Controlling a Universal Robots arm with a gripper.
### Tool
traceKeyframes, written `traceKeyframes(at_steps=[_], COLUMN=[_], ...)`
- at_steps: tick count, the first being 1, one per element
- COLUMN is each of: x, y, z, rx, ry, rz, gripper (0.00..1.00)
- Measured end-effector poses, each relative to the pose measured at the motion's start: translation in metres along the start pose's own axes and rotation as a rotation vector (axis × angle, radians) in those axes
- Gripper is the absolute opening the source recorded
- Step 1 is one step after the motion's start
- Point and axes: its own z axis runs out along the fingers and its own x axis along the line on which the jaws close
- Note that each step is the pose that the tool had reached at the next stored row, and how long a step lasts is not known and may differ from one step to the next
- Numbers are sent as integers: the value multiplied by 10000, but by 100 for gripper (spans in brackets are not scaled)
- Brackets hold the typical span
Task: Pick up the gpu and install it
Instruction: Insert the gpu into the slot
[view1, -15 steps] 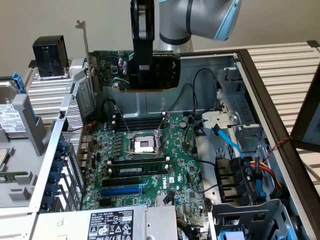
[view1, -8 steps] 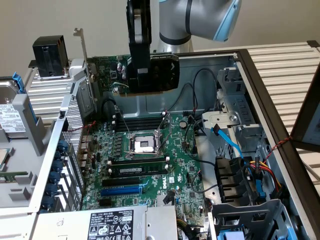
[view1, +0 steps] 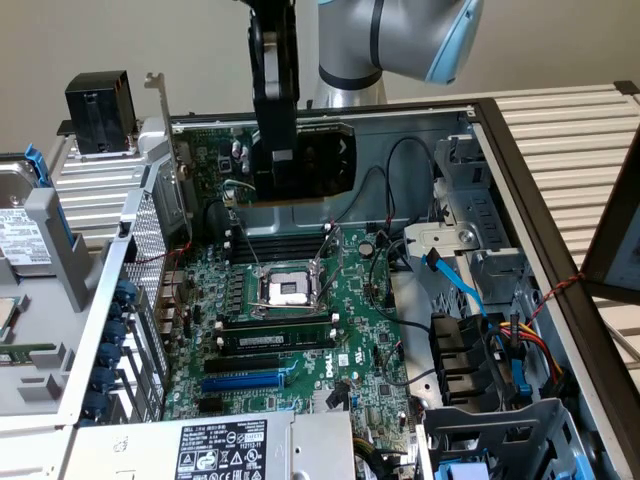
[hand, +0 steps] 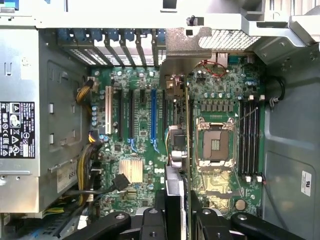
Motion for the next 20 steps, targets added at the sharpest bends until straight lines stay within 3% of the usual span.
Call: traceKeyframes(at_steps=[15,20], x=[10,70], y=[49,78], z=[272,361], rx=[-1,-1], ry=[5,8], rz=[69,119], gripper=[28,28])
